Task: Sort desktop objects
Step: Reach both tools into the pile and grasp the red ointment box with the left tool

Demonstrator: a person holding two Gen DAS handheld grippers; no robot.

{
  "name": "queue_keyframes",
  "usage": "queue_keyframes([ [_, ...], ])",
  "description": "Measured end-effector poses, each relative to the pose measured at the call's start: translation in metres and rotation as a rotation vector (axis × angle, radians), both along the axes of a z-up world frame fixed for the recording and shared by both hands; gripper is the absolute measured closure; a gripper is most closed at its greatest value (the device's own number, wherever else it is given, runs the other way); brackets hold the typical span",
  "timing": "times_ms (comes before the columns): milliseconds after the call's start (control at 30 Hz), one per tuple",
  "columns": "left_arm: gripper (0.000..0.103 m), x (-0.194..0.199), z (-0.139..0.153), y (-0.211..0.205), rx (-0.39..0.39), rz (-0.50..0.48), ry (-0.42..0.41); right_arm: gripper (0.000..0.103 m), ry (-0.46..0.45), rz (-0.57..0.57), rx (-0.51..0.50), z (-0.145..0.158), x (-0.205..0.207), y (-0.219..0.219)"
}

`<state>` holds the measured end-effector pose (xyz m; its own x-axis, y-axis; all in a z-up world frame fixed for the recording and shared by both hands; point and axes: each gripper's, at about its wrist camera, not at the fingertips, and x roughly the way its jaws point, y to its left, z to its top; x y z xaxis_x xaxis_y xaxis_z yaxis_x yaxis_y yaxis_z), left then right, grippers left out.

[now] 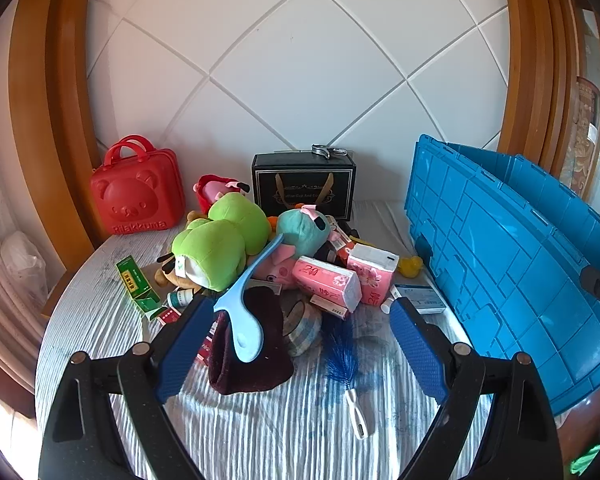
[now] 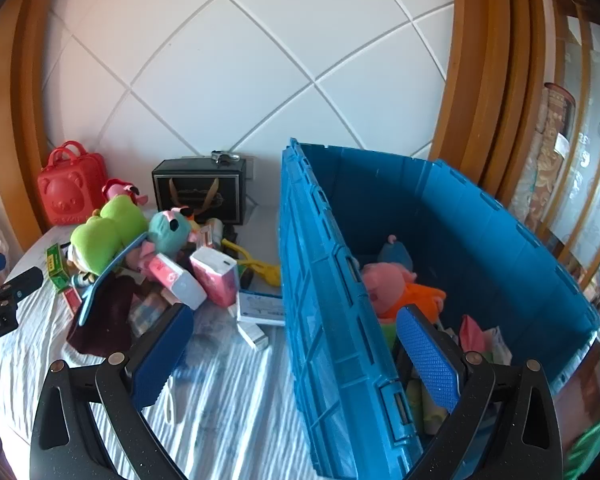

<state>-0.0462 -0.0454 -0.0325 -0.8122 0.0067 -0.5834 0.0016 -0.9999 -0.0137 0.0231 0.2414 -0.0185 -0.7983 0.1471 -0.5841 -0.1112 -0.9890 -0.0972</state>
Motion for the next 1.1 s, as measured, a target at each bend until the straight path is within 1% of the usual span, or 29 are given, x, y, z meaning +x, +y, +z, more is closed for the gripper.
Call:
queue_keyframes([
  [100, 0.012, -0.003, -0.004, -0.012, 0.009, 0.027, 0.000, 0.000, 0.003, 0.020, -0.017, -0.001, -0.002, -0.002],
  [300, 0.012, -0.014, -0.022, -0.056, -0.010, 0.153, -0.033, 0.000, 0.008, 0.088, -0.030, -0.007, -0.014, -0.021],
  [433, 0.012, -0.023, -0.046, -0.090, -0.033, 0.222, -0.096, 0.000, -0.033, 0.169, -0.073, -0.024, -0.036, -0.040],
  [500, 0.012, -0.027, -0.061, -0.110, -0.026, 0.246, -0.134, 0.000, -0.066, 0.212, -0.109, -0.036, -0.049, -0.048],
  [633, 0.012, -0.031, -0.088, -0.149, -0.012, 0.300, -0.196, 0.000, -0.138, 0.237, -0.125, -0.064, -0.078, -0.065],
  [700, 0.012, -0.037, -0.103, -0.169, -0.002, 0.331, -0.224, 0.000, -0.176, 0.235, -0.131, -0.079, -0.092, -0.070],
  [767, 0.012, -0.045, -0.117, -0.183, -0.010, 0.368, -0.262, 0.000, -0.223, 0.212, -0.125, -0.099, -0.109, -0.075],
  [867, 0.012, -0.065, -0.143, -0.201, -0.011, 0.386, -0.322, 0.000, -0.278, 0.193, -0.120, -0.123, -0.127, -0.080],
  [1000, 0.012, -0.099, -0.180, -0.212, 0.019, 0.398, -0.422, 0.000, -0.352, 0.158, -0.120, -0.153, -0.152, -0.084],
  [1033, 0.012, -0.106, -0.187, -0.212, 0.031, 0.394, -0.431, 0.001, -0.366, 0.145, -0.120, -0.161, -0.158, -0.083],
  [1100, 0.012, -0.124, -0.199, -0.211, 0.049, 0.392, -0.450, 0.008, -0.399, 0.114, -0.113, -0.175, -0.170, -0.079],
])
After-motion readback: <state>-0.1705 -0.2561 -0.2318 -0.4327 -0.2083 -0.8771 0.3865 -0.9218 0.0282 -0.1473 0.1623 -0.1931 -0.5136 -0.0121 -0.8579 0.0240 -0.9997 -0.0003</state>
